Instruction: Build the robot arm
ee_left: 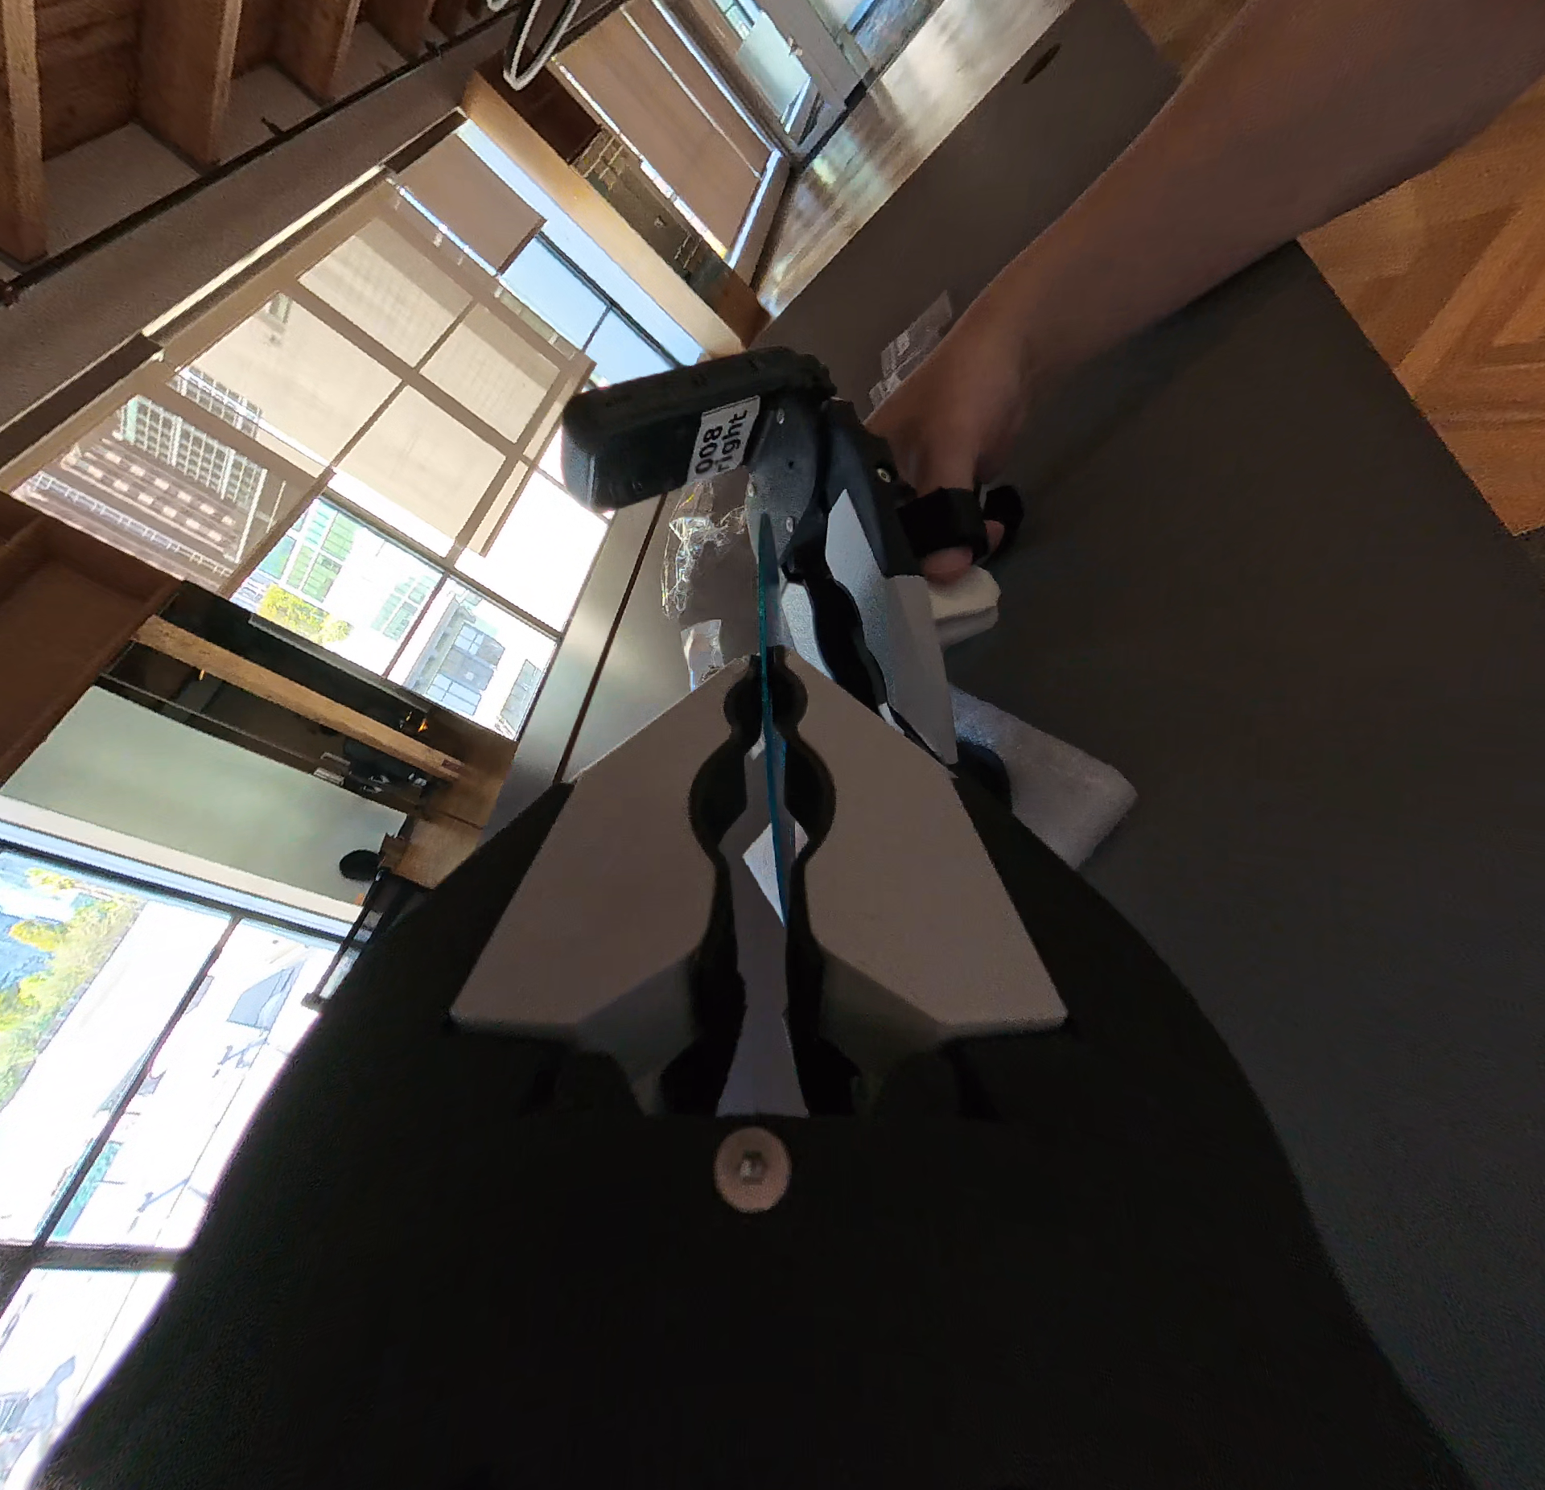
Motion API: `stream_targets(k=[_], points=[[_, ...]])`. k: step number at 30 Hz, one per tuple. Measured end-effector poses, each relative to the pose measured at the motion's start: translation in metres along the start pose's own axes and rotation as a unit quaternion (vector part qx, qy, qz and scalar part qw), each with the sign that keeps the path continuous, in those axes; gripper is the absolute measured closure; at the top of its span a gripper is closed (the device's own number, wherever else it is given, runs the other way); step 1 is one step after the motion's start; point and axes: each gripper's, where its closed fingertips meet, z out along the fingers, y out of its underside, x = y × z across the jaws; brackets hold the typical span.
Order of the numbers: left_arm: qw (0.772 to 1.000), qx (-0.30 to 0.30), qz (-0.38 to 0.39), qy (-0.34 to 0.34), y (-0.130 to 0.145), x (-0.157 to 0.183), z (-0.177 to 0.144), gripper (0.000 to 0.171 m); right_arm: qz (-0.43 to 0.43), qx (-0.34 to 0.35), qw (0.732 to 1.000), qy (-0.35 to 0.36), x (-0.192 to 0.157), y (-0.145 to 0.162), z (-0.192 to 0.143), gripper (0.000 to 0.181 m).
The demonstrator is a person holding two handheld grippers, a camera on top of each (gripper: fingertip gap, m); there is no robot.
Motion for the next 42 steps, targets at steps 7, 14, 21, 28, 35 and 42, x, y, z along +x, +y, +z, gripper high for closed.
stream_targets(k=[7, 14, 21, 28, 35, 42], points=[[0.999, 0.022, -0.021, 0.01, 0.011, -0.004, -0.013, 0.171, -0.041, 0.024, 0.998, 0.037, -0.002, -0.012, -0.006, 0.153], [0.999, 0.032, -0.038, 0.014, 0.013, -0.001, -0.018, 0.171, -0.065, 0.055, 0.992, 0.094, 0.003, -0.023, -0.032, 0.151], [0.995, 0.057, -0.076, 0.034, 0.009, 0.004, -0.017, 0.171, -0.134, 0.1, 0.974, 0.155, 0.011, -0.036, -0.04, 0.135], [0.99, 0.115, -0.069, 0.046, 0.001, 0.016, -0.017, 0.17, -0.445, 0.005, 0.856, 0.264, -0.011, -0.024, -0.039, 0.181], [0.971, 0.072, -0.213, 0.077, 0.014, 0.01, -0.031, 0.134, -0.576, -0.021, 0.713, 0.4, -0.011, -0.022, -0.056, 0.181], [0.718, 0.08, -0.685, 0.099, 0.032, -0.006, -0.036, 0.134, -0.594, -0.053, 0.637, 0.489, -0.015, -0.023, -0.066, 0.181]])
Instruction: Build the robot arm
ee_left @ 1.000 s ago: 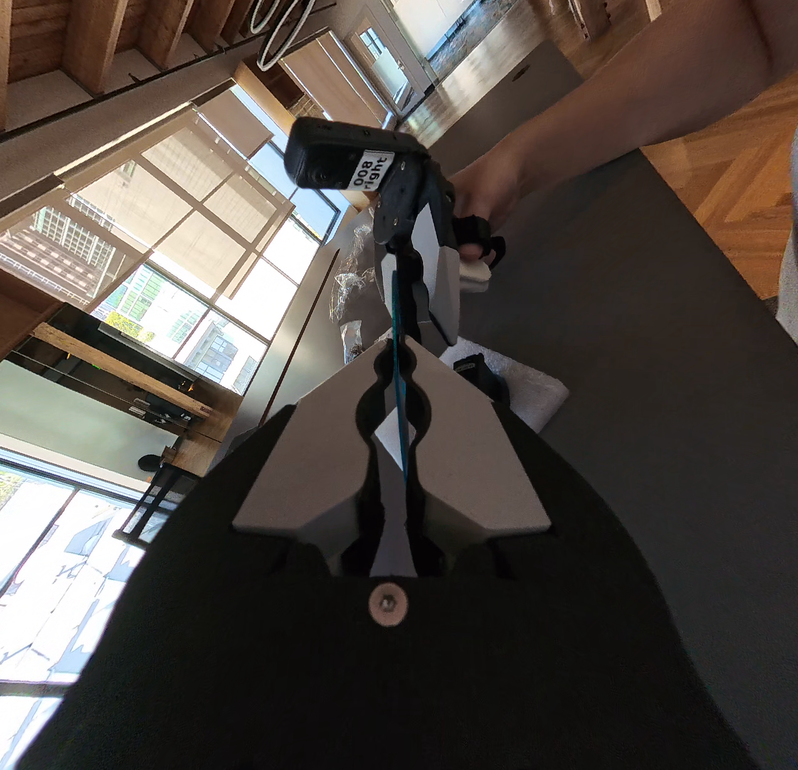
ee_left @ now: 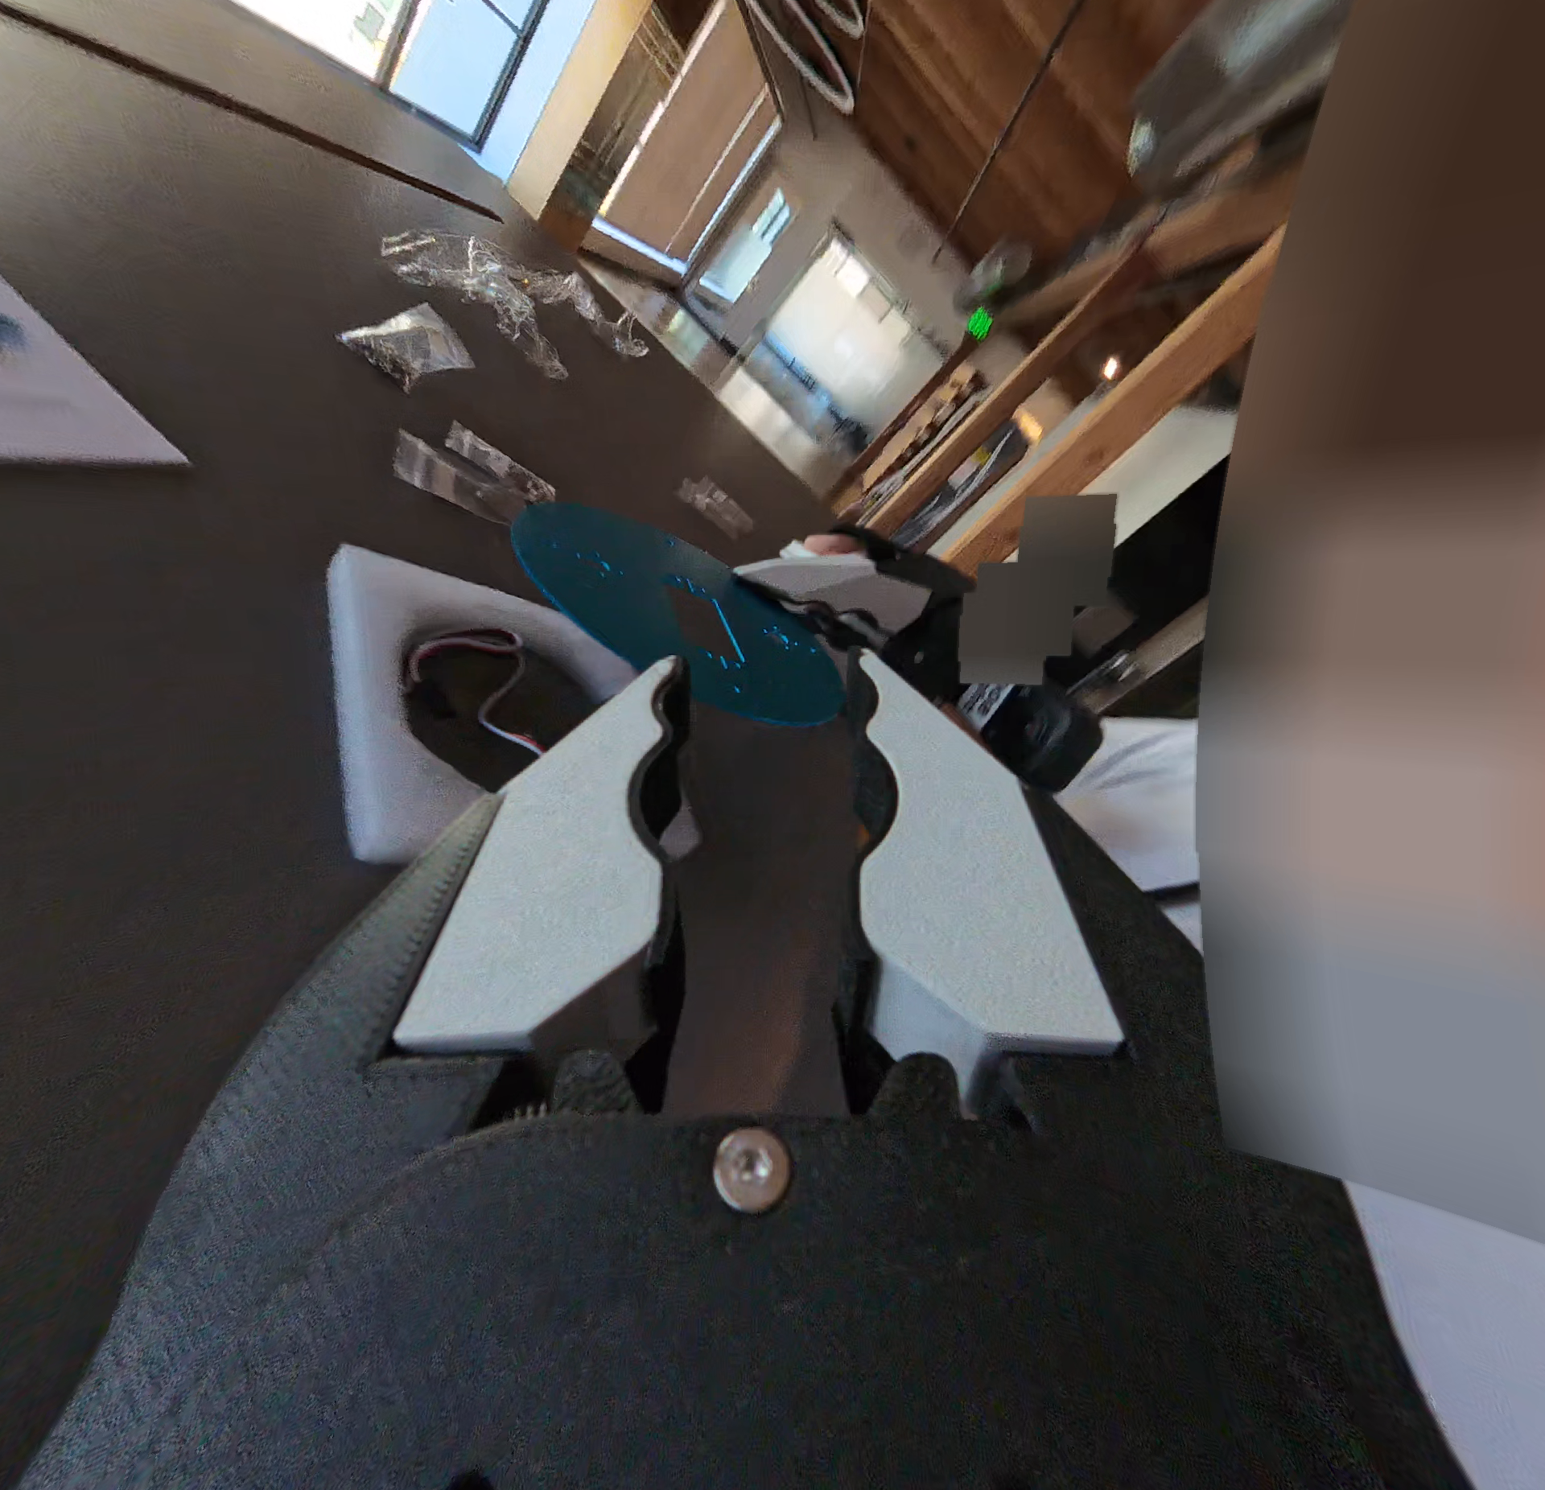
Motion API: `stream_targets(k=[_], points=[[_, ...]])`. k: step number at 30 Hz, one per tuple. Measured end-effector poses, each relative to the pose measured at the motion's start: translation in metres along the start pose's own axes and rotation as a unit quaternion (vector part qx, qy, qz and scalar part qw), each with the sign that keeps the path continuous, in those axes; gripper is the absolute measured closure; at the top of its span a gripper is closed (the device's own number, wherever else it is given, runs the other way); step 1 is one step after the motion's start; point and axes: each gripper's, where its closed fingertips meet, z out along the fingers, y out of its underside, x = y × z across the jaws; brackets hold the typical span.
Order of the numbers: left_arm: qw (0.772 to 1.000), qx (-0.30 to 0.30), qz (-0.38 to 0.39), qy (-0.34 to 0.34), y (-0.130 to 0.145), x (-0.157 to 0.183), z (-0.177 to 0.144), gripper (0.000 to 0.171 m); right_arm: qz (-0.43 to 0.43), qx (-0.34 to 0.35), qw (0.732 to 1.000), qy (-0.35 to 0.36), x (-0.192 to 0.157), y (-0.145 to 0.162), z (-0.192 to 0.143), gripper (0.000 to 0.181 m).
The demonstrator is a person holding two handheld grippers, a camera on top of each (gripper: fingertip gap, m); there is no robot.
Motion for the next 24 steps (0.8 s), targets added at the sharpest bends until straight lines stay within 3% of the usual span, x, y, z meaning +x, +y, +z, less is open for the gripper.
stream_targets(k=[4, 6, 7, 10, 12, 14, 17, 19, 21, 24], points=[[0.997, 0.017, -0.069, -0.016, 0.015, 0.002, 0.014, 0.132, -0.021, -0.005, 0.999, 0.038, 0.008, -0.012, -0.007, 0.181], [0.995, 0.033, -0.097, -0.007, 0.015, 0.008, 0.019, 0.144, -0.033, -0.003, 0.998, 0.05, 0.009, -0.018, -0.011, 0.18], [0.994, 0.04, -0.105, 0.0, 0.014, 0.009, 0.02, 0.16, -0.041, -0.001, 0.998, 0.057, 0.01, -0.02, -0.012, 0.18], [0.995, 0.019, -0.093, 0.0, 0.018, 0.004, 0.021, 0.164, -0.034, -0.014, 0.999, 0.039, 0.003, -0.016, -0.012, 0.178], [0.996, 0.001, -0.091, -0.006, 0.022, -0.002, 0.02, 0.171, 0.014, -0.01, 1.0, 0.004, -0.008, -0.013, -0.012, 0.167], [0.997, -0.008, -0.081, -0.009, 0.024, -0.005, 0.017, 0.171, 0.079, -0.002, 0.996, -0.034, -0.015, -0.013, -0.017, 0.169], [0.994, -0.01, -0.11, 0.02, 0.023, 0.002, 0.014, 0.171, 0.199, -0.019, 0.975, -0.095, -0.018, -0.003, -0.024, 0.16], [0.992, -0.025, -0.118, 0.027, 0.027, 0.003, 0.013, 0.171, 0.325, -0.011, 0.931, -0.166, -0.024, -0.002, -0.031, 0.158], [0.992, -0.048, -0.114, 0.016, 0.033, -0.001, 0.013, 0.171, 0.471, 0.007, 0.857, -0.208, -0.016, 0.0, -0.034, 0.156], [0.99, -0.061, -0.125, 0.019, 0.037, -0.006, 0.014, 0.171, 0.664, 0.077, 0.694, -0.268, 0.005, -0.006, -0.036, 0.153]])
